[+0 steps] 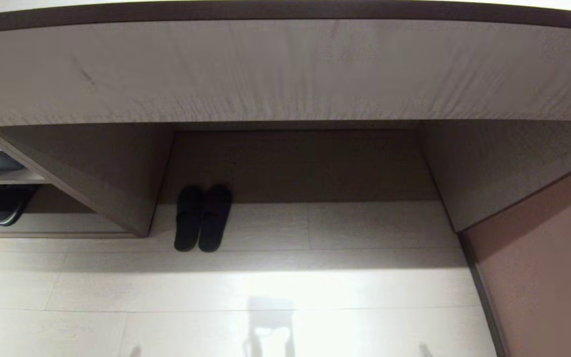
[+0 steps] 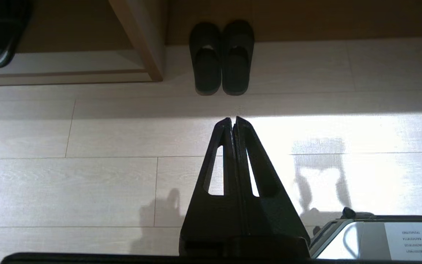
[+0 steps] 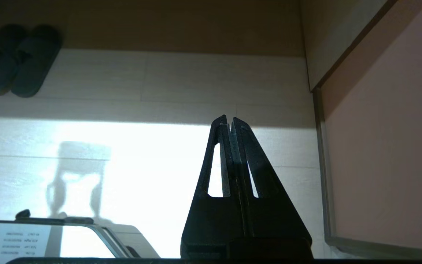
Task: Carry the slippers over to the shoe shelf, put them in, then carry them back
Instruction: Pick up the slippers on the floor
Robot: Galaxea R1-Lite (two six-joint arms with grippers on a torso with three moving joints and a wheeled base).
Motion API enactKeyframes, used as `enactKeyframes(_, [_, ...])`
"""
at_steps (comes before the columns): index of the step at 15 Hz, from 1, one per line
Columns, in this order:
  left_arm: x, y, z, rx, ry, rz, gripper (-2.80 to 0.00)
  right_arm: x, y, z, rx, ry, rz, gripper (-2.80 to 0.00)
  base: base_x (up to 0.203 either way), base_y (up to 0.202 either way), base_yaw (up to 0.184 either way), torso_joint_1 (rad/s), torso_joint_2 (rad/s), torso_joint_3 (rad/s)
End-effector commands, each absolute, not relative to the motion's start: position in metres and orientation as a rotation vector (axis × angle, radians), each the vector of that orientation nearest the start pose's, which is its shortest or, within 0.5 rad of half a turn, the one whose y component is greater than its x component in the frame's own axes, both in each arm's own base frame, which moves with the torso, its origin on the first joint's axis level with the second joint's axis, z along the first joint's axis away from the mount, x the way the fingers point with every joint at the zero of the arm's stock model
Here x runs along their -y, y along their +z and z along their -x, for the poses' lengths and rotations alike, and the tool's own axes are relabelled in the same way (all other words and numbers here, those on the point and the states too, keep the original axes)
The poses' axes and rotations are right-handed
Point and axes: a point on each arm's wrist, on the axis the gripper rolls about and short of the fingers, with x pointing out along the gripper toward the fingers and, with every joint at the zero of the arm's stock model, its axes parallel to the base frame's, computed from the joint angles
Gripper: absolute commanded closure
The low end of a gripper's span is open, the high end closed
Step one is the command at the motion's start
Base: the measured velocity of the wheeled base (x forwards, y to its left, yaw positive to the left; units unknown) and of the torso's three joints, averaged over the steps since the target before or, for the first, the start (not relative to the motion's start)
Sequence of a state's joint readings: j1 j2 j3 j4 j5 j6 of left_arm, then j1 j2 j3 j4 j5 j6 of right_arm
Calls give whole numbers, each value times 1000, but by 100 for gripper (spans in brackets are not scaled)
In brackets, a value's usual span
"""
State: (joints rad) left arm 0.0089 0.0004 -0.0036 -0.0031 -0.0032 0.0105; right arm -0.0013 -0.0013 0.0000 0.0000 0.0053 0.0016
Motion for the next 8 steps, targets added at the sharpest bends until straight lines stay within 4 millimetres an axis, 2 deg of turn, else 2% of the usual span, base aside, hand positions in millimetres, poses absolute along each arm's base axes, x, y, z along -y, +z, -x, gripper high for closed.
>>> enactKeyframes(1, [0,77,23,6,6,-11,0,0,75,23,2,5,-2,0,0,0,0,7,2,-199])
enactKeyframes(8, [0,77,23,5,6,-11,0,0,75,23,2,6,-2,0,0,0,0,0,2,-196])
